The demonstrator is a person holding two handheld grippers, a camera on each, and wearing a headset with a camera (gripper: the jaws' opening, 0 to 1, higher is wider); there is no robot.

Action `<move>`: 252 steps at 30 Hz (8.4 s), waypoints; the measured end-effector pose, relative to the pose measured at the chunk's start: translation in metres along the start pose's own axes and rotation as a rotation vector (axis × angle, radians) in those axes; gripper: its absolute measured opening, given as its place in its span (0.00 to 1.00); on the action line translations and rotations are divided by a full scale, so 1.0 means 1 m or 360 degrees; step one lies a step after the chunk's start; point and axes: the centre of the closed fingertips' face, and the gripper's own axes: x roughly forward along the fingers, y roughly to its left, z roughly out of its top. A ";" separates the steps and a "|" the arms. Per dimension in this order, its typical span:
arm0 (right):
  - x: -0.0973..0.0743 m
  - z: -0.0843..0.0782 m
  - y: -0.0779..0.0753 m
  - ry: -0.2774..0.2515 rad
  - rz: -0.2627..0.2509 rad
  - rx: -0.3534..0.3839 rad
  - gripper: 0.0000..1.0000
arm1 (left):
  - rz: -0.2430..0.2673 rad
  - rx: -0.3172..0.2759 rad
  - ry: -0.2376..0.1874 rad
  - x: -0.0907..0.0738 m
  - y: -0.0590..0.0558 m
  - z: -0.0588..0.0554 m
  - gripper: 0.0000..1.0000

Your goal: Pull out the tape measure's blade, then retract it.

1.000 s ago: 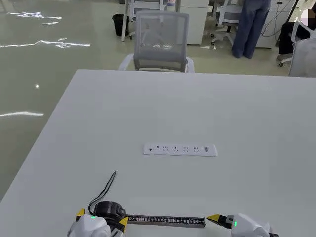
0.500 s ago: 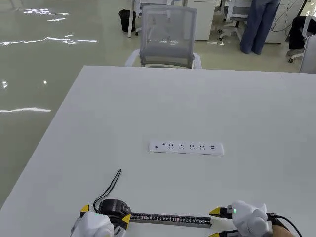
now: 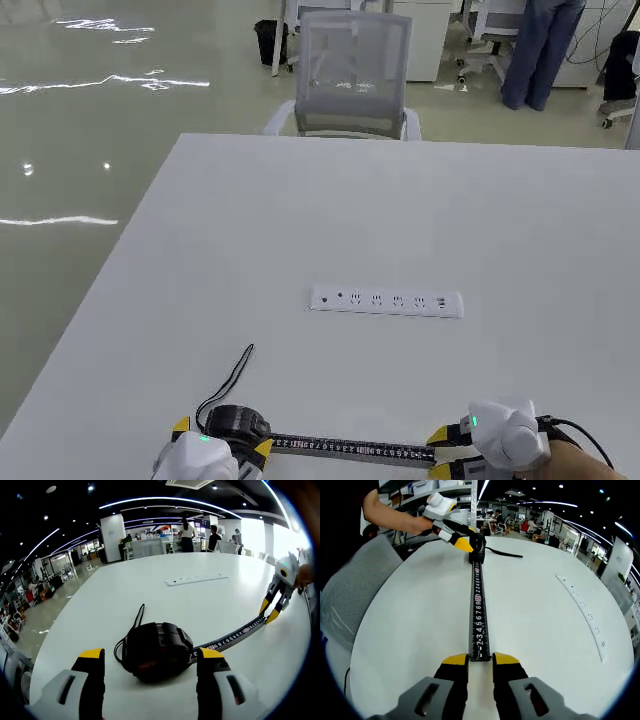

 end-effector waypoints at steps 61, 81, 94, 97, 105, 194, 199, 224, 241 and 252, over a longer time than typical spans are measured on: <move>0.000 -0.001 0.003 0.0018 0.0012 -0.0002 0.14 | 0.0186 -0.0300 -0.0003 0.020 -0.004 -0.002 0.63; -0.005 0.009 0.001 0.0021 -0.0014 -0.0028 0.14 | 0.0144 -0.0260 0.0035 0.019 -0.004 -0.003 0.61; -0.007 0.017 0.000 0.0014 -0.0019 -0.0047 0.14 | 0.0115 -0.0300 0.0042 0.018 -0.003 -0.003 0.61; -0.007 0.019 0.000 0.0012 -0.0016 -0.0052 0.14 | 0.0106 -0.0302 0.0046 0.017 -0.003 -0.003 0.61; -0.008 0.023 -0.001 0.0009 -0.0014 -0.0064 0.14 | 0.0089 -0.0308 0.0047 0.017 -0.003 -0.003 0.61; -0.004 0.056 -0.002 0.0007 -0.0009 -0.0132 0.13 | 0.0004 -0.0437 0.0045 0.015 0.006 -0.003 0.61; -0.003 0.058 -0.002 0.0003 -0.0008 -0.0134 0.13 | 0.0005 -0.0437 0.0046 0.016 0.006 -0.003 0.61; 0.006 0.066 -0.001 -0.0009 0.0008 -0.0143 0.13 | -0.0009 -0.0440 0.0040 0.016 0.008 -0.003 0.61; 0.011 0.073 -0.001 -0.0026 0.0009 -0.0146 0.13 | -0.0011 -0.0437 0.0041 0.017 0.008 -0.004 0.61; 0.013 0.077 0.001 -0.0038 0.0006 -0.0147 0.13 | -0.0013 -0.0430 0.0041 0.016 0.008 -0.003 0.61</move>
